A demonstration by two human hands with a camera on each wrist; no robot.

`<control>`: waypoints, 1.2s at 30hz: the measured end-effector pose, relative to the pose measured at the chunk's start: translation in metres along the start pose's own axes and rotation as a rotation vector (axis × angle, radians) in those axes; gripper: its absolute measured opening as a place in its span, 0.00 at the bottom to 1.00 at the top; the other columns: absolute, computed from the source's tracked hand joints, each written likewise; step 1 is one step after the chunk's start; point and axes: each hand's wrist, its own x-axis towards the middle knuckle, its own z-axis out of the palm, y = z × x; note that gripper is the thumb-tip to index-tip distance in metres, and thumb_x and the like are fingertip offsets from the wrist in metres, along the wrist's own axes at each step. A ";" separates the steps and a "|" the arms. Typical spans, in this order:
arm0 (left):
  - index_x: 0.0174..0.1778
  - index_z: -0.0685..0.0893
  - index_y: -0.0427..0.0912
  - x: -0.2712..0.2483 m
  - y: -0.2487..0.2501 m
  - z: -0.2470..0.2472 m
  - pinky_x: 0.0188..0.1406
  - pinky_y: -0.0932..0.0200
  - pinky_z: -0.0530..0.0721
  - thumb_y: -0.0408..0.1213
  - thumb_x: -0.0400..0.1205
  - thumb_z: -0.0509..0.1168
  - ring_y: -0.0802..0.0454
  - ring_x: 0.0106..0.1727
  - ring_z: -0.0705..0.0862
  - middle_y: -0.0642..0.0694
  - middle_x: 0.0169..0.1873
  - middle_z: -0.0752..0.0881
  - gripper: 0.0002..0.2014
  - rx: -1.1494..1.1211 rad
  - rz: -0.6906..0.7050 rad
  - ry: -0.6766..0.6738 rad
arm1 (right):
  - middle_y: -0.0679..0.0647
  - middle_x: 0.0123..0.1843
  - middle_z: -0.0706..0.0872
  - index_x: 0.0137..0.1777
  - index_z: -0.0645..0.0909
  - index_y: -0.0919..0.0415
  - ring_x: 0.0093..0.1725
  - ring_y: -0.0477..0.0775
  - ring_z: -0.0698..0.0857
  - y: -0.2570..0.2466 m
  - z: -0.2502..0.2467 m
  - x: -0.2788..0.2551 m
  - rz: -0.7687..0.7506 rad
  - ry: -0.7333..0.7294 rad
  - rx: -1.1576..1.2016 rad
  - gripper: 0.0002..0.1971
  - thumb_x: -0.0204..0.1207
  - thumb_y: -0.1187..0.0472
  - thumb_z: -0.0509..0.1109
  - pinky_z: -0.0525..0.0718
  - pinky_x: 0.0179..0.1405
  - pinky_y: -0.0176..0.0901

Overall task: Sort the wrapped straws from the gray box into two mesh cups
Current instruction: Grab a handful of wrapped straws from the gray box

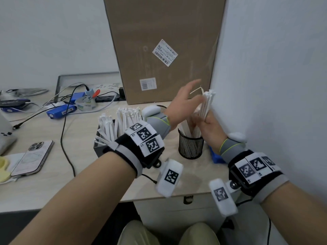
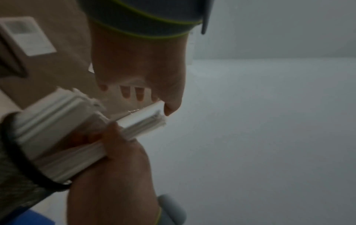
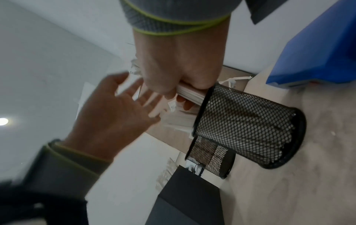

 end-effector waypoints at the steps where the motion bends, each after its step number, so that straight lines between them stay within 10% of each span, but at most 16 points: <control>1: 0.78 0.68 0.50 0.001 0.007 0.006 0.67 0.68 0.69 0.43 0.83 0.63 0.60 0.71 0.70 0.52 0.73 0.71 0.26 0.042 0.058 -0.021 | 0.53 0.48 0.82 0.59 0.72 0.63 0.47 0.48 0.80 0.002 0.002 0.000 0.004 0.000 -0.014 0.10 0.83 0.59 0.61 0.78 0.52 0.47; 9: 0.52 0.87 0.38 0.025 0.002 0.026 0.53 0.45 0.80 0.47 0.84 0.51 0.43 0.53 0.85 0.43 0.48 0.90 0.21 0.586 0.200 0.015 | 0.62 0.60 0.84 0.65 0.71 0.68 0.60 0.60 0.82 -0.006 -0.007 -0.004 0.041 -0.099 -0.233 0.17 0.79 0.61 0.66 0.80 0.60 0.58; 13: 0.49 0.86 0.40 0.021 -0.021 0.018 0.46 0.49 0.77 0.46 0.86 0.53 0.40 0.54 0.83 0.42 0.47 0.88 0.19 0.728 0.206 -0.019 | 0.54 0.56 0.86 0.62 0.79 0.61 0.56 0.52 0.84 -0.024 -0.032 -0.006 0.074 -0.297 -0.236 0.13 0.77 0.65 0.68 0.83 0.55 0.41; 18: 0.75 0.73 0.54 0.005 -0.041 0.023 0.71 0.45 0.65 0.54 0.87 0.47 0.46 0.79 0.64 0.49 0.78 0.69 0.22 0.958 0.067 -0.097 | 0.55 0.50 0.87 0.58 0.84 0.60 0.47 0.49 0.84 -0.042 -0.062 -0.005 0.132 -0.125 -0.271 0.12 0.77 0.67 0.65 0.78 0.40 0.35; 24: 0.83 0.53 0.59 -0.004 -0.038 0.018 0.78 0.41 0.55 0.58 0.86 0.45 0.47 0.84 0.55 0.53 0.84 0.56 0.28 0.884 0.031 -0.112 | 0.56 0.44 0.88 0.47 0.84 0.57 0.39 0.46 0.84 -0.051 -0.052 -0.011 0.059 0.073 -0.219 0.11 0.77 0.70 0.62 0.78 0.39 0.34; 29: 0.77 0.70 0.51 -0.019 -0.015 -0.027 0.71 0.48 0.67 0.48 0.85 0.53 0.45 0.74 0.72 0.46 0.74 0.74 0.23 0.673 0.048 0.244 | 0.55 0.40 0.88 0.46 0.84 0.56 0.36 0.50 0.84 -0.069 -0.016 -0.012 -0.021 0.127 -0.269 0.09 0.74 0.68 0.64 0.79 0.38 0.39; 36: 0.72 0.71 0.40 -0.063 -0.045 -0.140 0.67 0.45 0.72 0.42 0.79 0.63 0.37 0.70 0.72 0.37 0.70 0.73 0.25 0.818 -0.447 0.439 | 0.65 0.35 0.88 0.37 0.80 0.68 0.28 0.59 0.87 -0.065 0.069 -0.019 0.238 -0.330 -0.424 0.10 0.78 0.66 0.62 0.77 0.17 0.34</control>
